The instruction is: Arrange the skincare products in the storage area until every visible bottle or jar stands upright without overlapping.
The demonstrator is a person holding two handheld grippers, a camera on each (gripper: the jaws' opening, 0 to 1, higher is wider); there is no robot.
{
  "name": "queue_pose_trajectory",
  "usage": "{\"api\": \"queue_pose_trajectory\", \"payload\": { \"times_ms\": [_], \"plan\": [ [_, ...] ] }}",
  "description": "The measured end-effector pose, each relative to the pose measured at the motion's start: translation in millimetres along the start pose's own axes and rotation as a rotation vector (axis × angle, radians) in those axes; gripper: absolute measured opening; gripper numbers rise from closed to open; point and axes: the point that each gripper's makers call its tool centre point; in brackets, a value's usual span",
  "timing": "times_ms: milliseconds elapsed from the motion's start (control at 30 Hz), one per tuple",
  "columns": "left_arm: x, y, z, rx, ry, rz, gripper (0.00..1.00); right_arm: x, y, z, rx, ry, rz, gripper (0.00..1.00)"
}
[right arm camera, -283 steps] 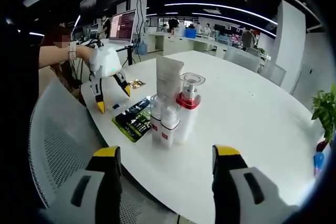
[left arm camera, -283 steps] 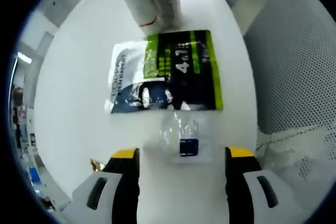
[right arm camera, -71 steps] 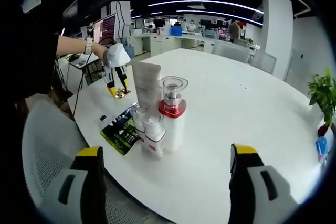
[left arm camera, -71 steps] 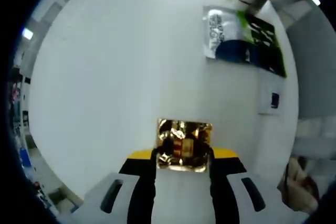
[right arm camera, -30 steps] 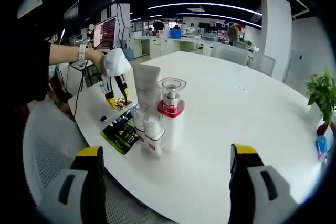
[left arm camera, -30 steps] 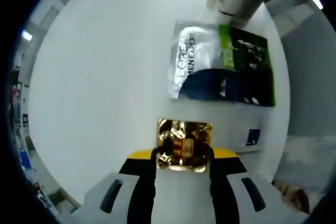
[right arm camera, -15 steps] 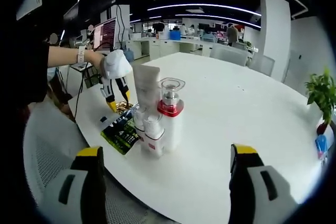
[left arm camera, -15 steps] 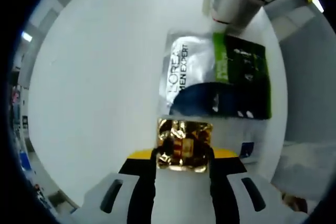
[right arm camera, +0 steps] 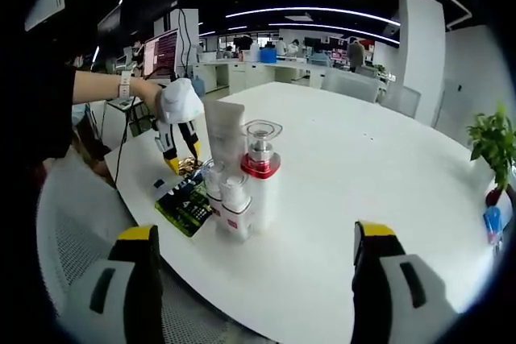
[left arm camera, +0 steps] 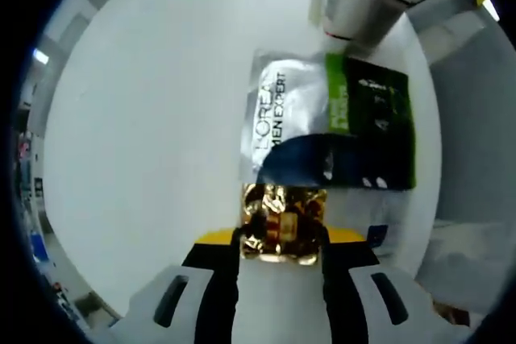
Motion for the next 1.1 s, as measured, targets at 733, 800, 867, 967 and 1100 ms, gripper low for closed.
{"api": "queue_pose_trajectory", "payload": {
  "times_ms": [733, 800, 867, 967, 1100],
  "plan": [
    [28.4, 11.9, 33, 0.054, -0.156, 0.066, 0.57, -1.5, -6, 11, -0.031, -0.022, -0.016, 1.00],
    [34.6, 14.2, 40, 0.076, -0.202, 0.097, 0.59, -0.7, -6, 12, -0.033, -0.023, -0.014, 1.00],
    [40.2, 16.4, 48, 0.105, -0.249, 0.130, 0.63, 0.2, -6, 13, -0.034, -0.024, -0.012, 1.00],
    [47.1, 16.8, 58, 0.138, -0.321, 0.173, 0.70, 1.4, -6, 13, -0.035, -0.024, -0.006, 1.00],
    [49.7, 13.6, 68, 0.163, -0.382, 0.231, 0.74, 4.2, -4, 12, -0.028, -0.025, 0.004, 1.00]
  ]
}}
Point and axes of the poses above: the point that each gripper's makers call its tool centre point, and the gripper's own axes: z roughly backward along the fingers, y roughly to its left, x roughly out of its top, and after that the axes turned 7 degrees about -z, right-handed
